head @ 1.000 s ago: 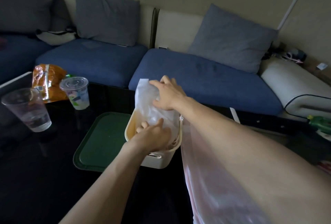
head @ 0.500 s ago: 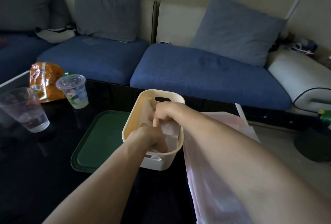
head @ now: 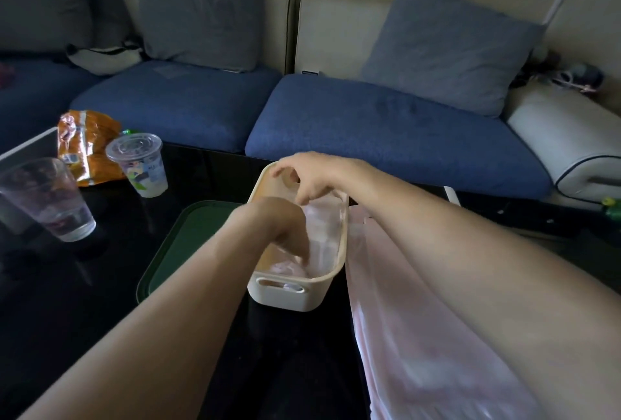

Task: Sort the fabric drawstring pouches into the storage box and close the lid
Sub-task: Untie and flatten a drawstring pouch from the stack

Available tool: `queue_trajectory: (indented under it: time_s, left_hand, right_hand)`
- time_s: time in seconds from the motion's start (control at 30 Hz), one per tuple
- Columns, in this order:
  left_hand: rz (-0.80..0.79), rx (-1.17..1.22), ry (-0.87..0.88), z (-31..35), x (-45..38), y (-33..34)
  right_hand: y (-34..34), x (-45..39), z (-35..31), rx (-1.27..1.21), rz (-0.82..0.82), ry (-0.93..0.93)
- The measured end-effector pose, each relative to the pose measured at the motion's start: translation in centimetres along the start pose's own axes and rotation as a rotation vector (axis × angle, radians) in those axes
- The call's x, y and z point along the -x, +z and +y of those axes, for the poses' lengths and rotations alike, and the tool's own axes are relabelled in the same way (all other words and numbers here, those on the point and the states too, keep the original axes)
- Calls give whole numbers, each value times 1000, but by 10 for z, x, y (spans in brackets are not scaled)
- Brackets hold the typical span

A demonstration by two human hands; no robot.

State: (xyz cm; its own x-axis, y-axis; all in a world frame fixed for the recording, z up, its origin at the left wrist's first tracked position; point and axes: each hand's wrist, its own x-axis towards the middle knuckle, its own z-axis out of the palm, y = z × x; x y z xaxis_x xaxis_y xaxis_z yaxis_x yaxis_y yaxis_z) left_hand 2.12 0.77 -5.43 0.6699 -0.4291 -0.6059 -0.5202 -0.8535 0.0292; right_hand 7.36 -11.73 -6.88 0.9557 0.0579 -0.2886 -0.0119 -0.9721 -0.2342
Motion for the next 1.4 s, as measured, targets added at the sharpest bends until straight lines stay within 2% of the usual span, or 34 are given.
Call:
queue_trajectory:
  time_s: [0.13,0.23,0.37,0.47,0.63,0.77,0.9,0.97,1.07,1.13,1.2,1.3,1.4]
  left_hand:
    - [19,-37,-71,3,-4,14]
    - [31,109,-132,8,-27,29]
    - [73,284,-179,10,-47,44]
    - [31,308,-184,6,-51,45]
    - [101,379,-157,-2,-53,50]
    - [133,275,-82,-7,-48,53]
    - [232,135,-26,-11,-21,34]
    - [360,135,-30,-6,-3,27]
    - [689,303,-15,11,27,28]
    - [881,432,83,26,40,36]
    - [988,531,210,45,54,49]
    - [965,581,373,72,64,77]
    - [743,473,446,93,60,110]
  right_hand:
    - [-1,-3,-5,-29,-253,123]
    - [6,-7,-6,49,-349,134]
    - [14,-16,-5,126,-436,125]
    - [21,-22,-5,160,-442,140]
    - [33,-8,-5,23,-287,122]
    - [26,7,-6,41,-137,93]
    - [8,39,-2,38,163,4]
    - [0,59,1,13,272,10]
    - [-4,97,5,-30,325,41]
    - [-2,118,12,-70,367,60]
    - [5,140,17,-122,416,75]
    - [21,174,30,-212,540,92]
    - [45,208,47,-311,619,122]
